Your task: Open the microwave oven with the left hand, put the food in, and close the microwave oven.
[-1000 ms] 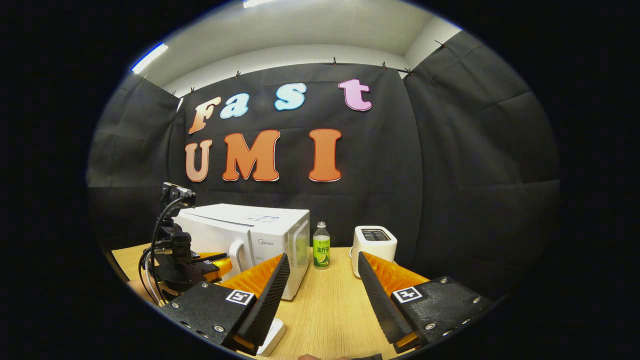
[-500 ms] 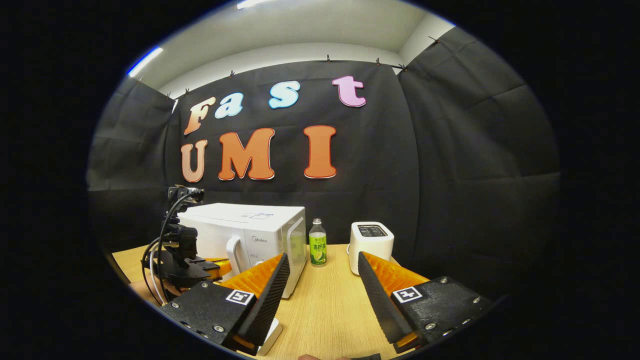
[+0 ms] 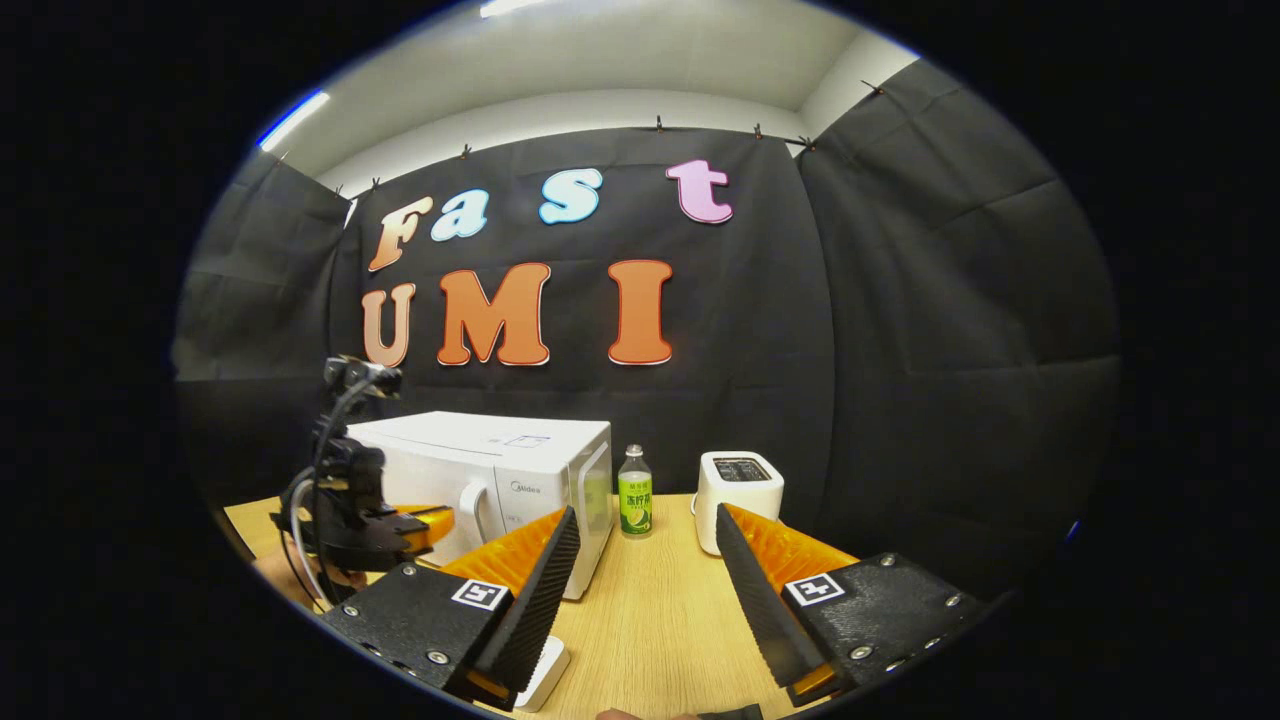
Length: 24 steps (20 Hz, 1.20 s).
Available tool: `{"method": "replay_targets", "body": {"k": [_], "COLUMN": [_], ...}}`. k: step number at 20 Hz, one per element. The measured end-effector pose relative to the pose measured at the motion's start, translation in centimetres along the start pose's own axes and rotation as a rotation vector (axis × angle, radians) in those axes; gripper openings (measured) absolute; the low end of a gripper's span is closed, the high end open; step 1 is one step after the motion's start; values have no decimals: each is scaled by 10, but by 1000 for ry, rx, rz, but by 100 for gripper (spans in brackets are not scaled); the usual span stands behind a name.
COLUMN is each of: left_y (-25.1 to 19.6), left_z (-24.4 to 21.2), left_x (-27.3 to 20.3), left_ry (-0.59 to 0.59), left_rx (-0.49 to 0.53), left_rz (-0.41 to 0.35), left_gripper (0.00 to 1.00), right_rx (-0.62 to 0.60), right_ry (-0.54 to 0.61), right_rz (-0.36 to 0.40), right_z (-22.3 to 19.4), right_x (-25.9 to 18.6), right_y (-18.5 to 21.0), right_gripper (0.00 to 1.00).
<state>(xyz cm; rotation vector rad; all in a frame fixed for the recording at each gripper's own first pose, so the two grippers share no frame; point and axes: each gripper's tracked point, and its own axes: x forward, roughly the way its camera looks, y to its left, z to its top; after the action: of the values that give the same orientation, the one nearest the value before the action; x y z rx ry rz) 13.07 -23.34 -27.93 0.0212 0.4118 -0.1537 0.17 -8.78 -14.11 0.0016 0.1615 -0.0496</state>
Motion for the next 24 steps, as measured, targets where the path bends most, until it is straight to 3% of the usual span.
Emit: {"method": "replay_targets", "body": {"k": [6, 9, 10, 13, 16, 17, 20, 23, 24], "left_y": [54, 89, 102, 132, 156, 161, 178, 196, 199], "left_z": [93, 133, 143, 169, 194, 201, 218, 236, 241], "left_x": [-73, -112, -124, -158, -190, -198, -221, -242, -247], "left_ry": [-122, -179, -195, -237, -291, -303, -328, -367, -377], "left_rx": [-17, -9, -11, 8, 26, 22, 17, 33, 32], "left_rz": [42, 93, 112, 149, 188, 195, 215, 265, 272], "left_gripper": [9, 16, 28, 37, 57, 55, 68, 94, 92], "right_rx": [-8, -16, -14, -4, 11, 8, -17, -19, -17], "right_ry": [-71, -103, -107, -141, -167, -169, -193, -217, -217], "right_rz": [24, 44, 53, 80, 116, 125, 129, 151, 156], "right_z": [46, 73, 80, 106, 128, 133, 150, 167, 171], "right_x": [-1, -1, -1, -2, -3, -1, 0, 0, 0], "right_y": [22, 34, 38, 49, 60, 63, 69, 80, 83], "right_gripper": [86, 86, 86, 86, 85, 86, 85, 85, 85]}}
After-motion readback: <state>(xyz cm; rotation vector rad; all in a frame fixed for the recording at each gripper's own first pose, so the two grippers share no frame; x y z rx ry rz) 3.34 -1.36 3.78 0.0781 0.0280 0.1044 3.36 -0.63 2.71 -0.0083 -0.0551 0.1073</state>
